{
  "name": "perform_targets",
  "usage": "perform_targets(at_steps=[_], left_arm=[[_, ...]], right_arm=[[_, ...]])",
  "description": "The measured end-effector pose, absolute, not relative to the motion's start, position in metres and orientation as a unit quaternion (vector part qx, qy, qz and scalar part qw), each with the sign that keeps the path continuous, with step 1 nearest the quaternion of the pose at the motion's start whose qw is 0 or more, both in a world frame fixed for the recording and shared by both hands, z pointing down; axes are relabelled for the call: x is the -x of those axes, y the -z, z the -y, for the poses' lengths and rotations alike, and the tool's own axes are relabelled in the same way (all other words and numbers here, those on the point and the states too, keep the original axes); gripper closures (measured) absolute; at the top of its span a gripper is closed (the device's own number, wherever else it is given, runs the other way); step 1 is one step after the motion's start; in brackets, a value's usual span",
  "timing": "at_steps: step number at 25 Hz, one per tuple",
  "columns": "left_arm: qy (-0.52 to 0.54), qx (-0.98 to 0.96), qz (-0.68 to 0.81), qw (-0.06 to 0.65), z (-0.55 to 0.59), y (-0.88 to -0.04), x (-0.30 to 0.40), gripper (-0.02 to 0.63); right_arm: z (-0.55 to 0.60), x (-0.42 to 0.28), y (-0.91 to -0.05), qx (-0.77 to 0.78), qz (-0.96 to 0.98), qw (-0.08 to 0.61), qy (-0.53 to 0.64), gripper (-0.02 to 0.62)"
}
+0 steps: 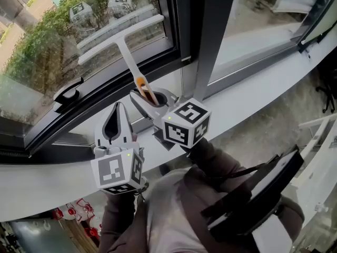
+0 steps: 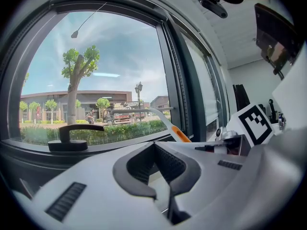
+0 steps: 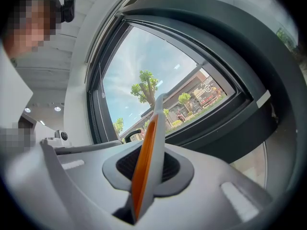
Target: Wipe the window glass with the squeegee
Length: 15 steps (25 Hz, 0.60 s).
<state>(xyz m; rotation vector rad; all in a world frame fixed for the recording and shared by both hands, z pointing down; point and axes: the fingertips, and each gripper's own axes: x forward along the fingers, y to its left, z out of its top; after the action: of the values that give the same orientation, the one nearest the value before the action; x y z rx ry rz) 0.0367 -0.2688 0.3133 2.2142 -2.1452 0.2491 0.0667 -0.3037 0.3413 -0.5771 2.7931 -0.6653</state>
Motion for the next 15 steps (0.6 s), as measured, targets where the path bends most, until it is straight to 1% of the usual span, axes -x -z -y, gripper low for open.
perform_targets(at_steps=[15], left_arm=[[-0.086, -0.722, 0.686, 0.030, 0.272, -0.322, -0.042, 0.604]], right_arm=[[0.299, -0.066, -0.361, 0.175, -0.947, 0.087, 0.256, 0.571]])
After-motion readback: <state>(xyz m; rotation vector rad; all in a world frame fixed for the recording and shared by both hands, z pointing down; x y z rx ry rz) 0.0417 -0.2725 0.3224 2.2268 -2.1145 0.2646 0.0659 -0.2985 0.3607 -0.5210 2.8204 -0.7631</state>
